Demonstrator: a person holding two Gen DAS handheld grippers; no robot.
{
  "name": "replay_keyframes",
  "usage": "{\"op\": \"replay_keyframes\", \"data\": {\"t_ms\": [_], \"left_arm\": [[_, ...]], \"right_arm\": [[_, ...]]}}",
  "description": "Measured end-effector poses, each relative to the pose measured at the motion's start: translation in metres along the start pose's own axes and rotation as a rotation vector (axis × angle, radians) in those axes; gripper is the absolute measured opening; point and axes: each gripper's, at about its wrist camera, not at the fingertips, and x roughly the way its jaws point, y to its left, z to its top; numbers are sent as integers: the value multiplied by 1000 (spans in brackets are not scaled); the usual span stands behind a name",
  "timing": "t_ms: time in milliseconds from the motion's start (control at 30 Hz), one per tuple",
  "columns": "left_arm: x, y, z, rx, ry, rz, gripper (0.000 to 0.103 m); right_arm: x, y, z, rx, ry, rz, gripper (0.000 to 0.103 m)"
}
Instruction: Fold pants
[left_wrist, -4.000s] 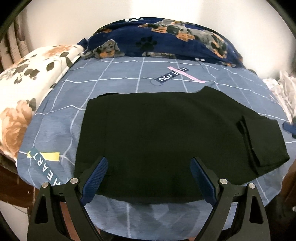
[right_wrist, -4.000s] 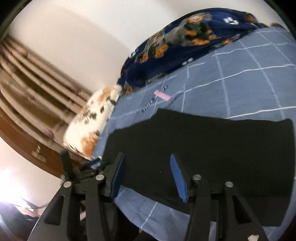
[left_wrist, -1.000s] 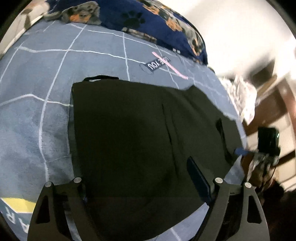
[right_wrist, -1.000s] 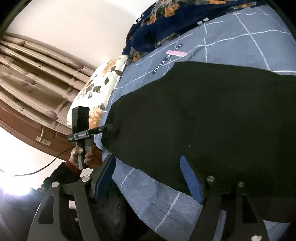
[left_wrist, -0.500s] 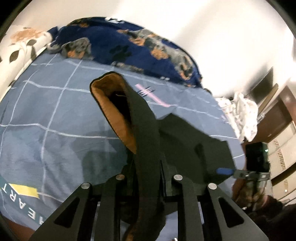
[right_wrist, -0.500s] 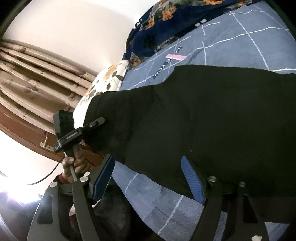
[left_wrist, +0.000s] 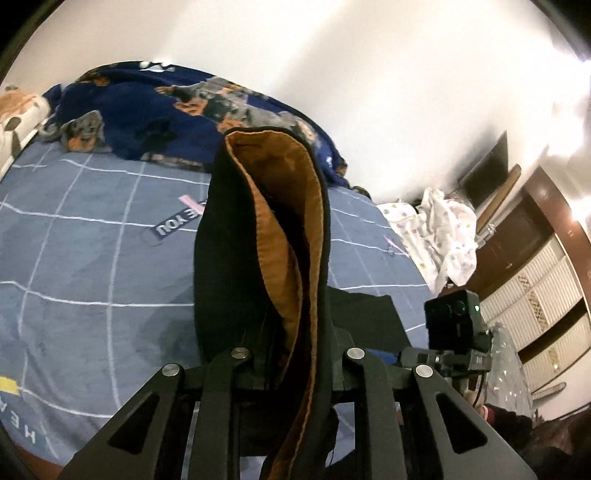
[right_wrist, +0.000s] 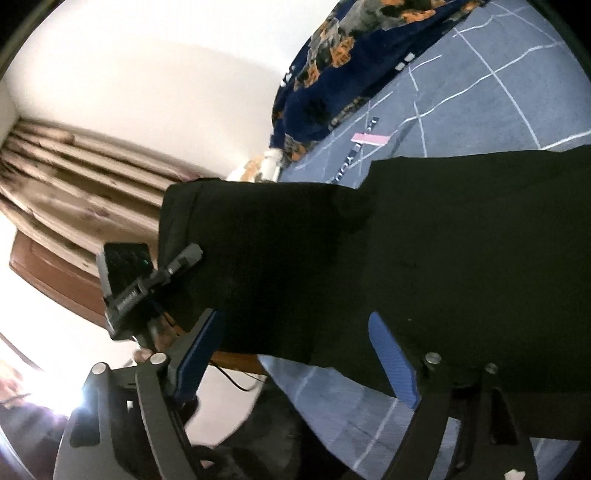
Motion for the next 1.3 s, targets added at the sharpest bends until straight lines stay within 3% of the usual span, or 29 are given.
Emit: {"op": "replay_keyframes", "data": {"t_ms": [200,600,967,1133,1300], "left_arm": [[19,-21,2,-3,7,-52,19],[56,-55,9,5,29,-125,19],[89,-89,14,44,84,-168,19],[107,-104,7,62,130,-176,19],[126,-115,1,78,165,-162,19]], "right_arm": [[-15,-12,7,87,-66,66,85],[-33,-21,16,142,-136,93,87],[-105,-52,38,244,-317,76,94],[-109,-68,37,326,-318,126,96],[-116,-73,38,354,-303,122,96]]}}
